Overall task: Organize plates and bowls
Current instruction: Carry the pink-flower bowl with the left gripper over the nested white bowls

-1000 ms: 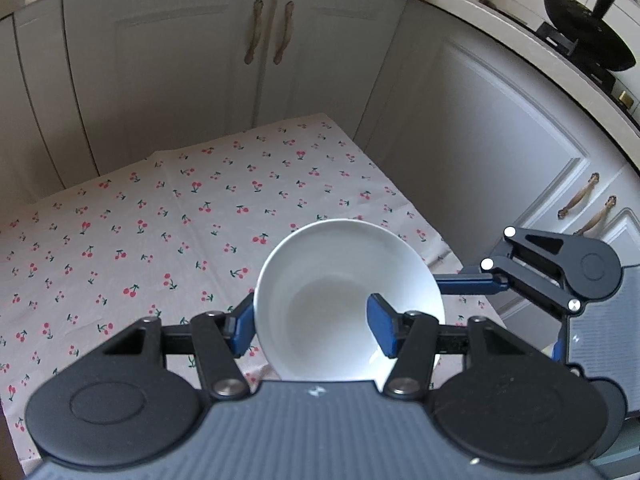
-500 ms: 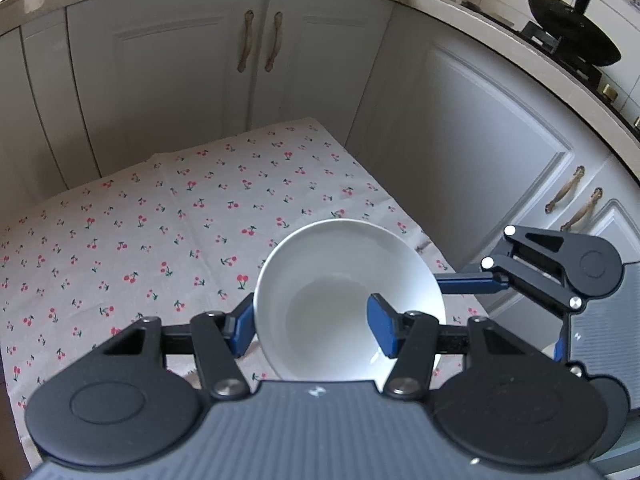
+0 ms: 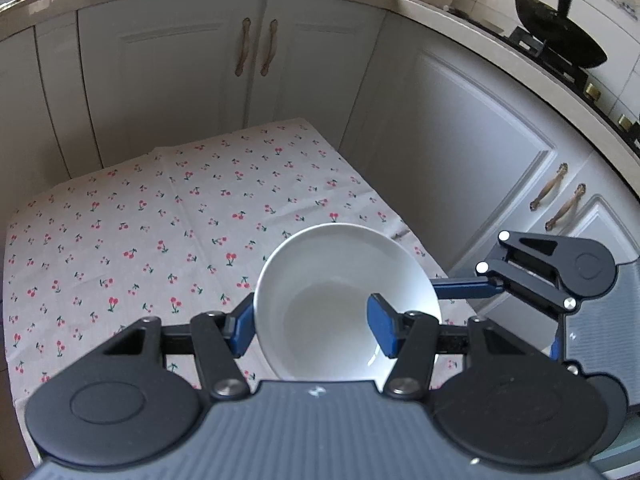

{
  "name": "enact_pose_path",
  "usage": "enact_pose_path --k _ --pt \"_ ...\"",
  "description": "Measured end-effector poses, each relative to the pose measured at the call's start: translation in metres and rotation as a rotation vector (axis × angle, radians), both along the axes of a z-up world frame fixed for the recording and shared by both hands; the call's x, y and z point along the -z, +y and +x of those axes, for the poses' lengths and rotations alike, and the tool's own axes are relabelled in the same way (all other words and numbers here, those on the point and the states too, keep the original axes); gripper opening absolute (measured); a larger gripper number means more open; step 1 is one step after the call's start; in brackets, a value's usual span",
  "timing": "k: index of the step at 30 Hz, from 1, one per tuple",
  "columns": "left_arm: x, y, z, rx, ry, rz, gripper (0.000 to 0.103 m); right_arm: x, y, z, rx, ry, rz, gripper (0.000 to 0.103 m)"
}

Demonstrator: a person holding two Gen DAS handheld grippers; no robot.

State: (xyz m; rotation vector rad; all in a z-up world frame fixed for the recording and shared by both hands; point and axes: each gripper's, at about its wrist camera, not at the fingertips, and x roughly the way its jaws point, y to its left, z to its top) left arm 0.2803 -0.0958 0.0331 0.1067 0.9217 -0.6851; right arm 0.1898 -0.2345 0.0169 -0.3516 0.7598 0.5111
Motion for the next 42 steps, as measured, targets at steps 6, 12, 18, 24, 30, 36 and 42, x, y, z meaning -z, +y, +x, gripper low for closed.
enact_pose_path --k 6,12,18,24,30,36,42 --pt "-0.001 0.0 -0.017 0.012 -0.005 -0.001 0.056 -0.002 -0.001 -0.018 -0.003 0.002 0.008 0.078" --pt "-0.004 0.001 -0.03 0.012 -0.008 -0.009 0.056 -0.004 0.001 -0.032 -0.004 -0.003 0.002 0.078" --pt "-0.004 0.001 -0.04 0.015 -0.007 -0.01 0.056 -0.006 0.001 -0.042 -0.004 -0.003 0.001 0.078" --pt "0.001 0.002 -0.046 0.018 0.008 -0.002 0.056 -0.003 0.002 -0.047 -0.005 0.016 0.006 0.078" --pt "0.009 0.005 -0.049 0.015 0.034 0.004 0.058 0.006 0.006 -0.05 -0.009 0.046 0.012 0.078" --pt "0.02 0.01 -0.052 0.006 0.058 0.004 0.06 0.016 0.011 -0.05 -0.016 0.074 0.006 0.078" --pt "0.027 0.012 -0.054 0.005 0.074 0.004 0.06 0.022 0.013 -0.051 -0.017 0.095 0.015 0.078"
